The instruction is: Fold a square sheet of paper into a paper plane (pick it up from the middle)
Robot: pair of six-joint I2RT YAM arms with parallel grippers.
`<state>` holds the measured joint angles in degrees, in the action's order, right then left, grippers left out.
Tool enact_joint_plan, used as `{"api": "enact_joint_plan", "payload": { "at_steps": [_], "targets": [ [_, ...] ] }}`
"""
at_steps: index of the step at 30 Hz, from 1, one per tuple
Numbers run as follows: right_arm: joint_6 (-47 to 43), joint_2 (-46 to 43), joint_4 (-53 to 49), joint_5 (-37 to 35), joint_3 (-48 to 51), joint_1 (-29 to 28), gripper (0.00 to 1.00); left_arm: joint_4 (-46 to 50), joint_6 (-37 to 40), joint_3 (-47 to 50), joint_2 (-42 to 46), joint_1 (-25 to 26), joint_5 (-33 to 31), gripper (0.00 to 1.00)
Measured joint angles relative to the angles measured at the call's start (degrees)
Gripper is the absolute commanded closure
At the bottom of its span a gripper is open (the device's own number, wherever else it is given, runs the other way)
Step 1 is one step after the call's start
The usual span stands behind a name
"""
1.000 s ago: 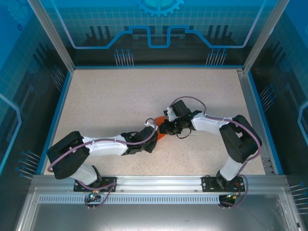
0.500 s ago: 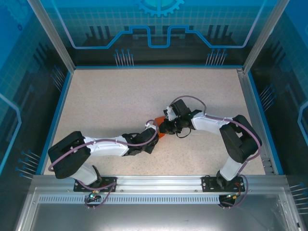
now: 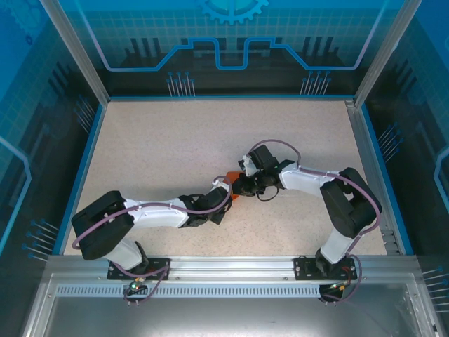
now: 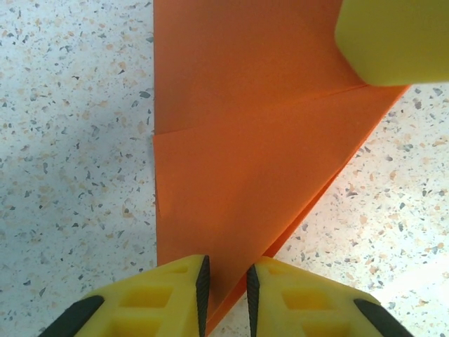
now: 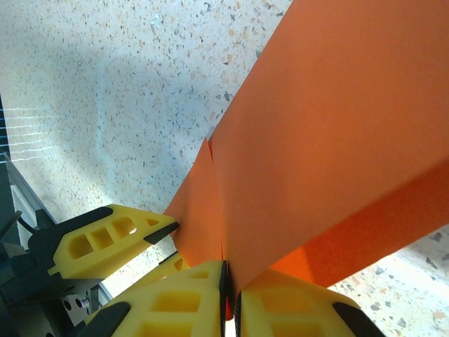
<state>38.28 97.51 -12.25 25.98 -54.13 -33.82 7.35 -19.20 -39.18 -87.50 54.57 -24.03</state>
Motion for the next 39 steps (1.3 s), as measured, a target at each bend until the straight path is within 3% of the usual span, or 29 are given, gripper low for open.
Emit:
{"api": "enact_joint_plan", "payload": {
  "at_steps": [6, 15, 22, 27, 32, 39],
  "targets": [
    [-0.2, 0.0, -0.4, 0.0, -0.6, 0.0, 0.87, 0.1, 0.2, -0.2, 0.0, 0.0, -0.2, 0.82],
    [-0.8, 0.0, -0.9, 0.0, -0.7, 0.0, 0.87, 0.7, 0.2, -0.6, 0.8, 0.0, 2.0, 0.77],
    [-1.7, 0.0, -1.5, 0.0, 0.1, 0.0, 0.88, 1.1, -0.4, -0.6, 2.6, 0.0, 9.9, 0.6],
    [-2.1, -1.4, -2.5, -0.1, 3.0, 0.0, 0.88, 1.3, -0.6, 0.4, 7.7, 0.0, 10.7, 0.48],
    [-2.6, -4.6, -3.4, -0.1, 3.2, 0.0, 0.87, 1.4, -0.8, 1.2, 11.0, 0.0, 9.3, 0.46],
    [-2.5, -4.4, -3.0, 0.0, 3.1, 0.0, 0.85, 1.1, -0.8, 1.2, 8.2, 0.0, 7.1, 0.47]
  ]
}}
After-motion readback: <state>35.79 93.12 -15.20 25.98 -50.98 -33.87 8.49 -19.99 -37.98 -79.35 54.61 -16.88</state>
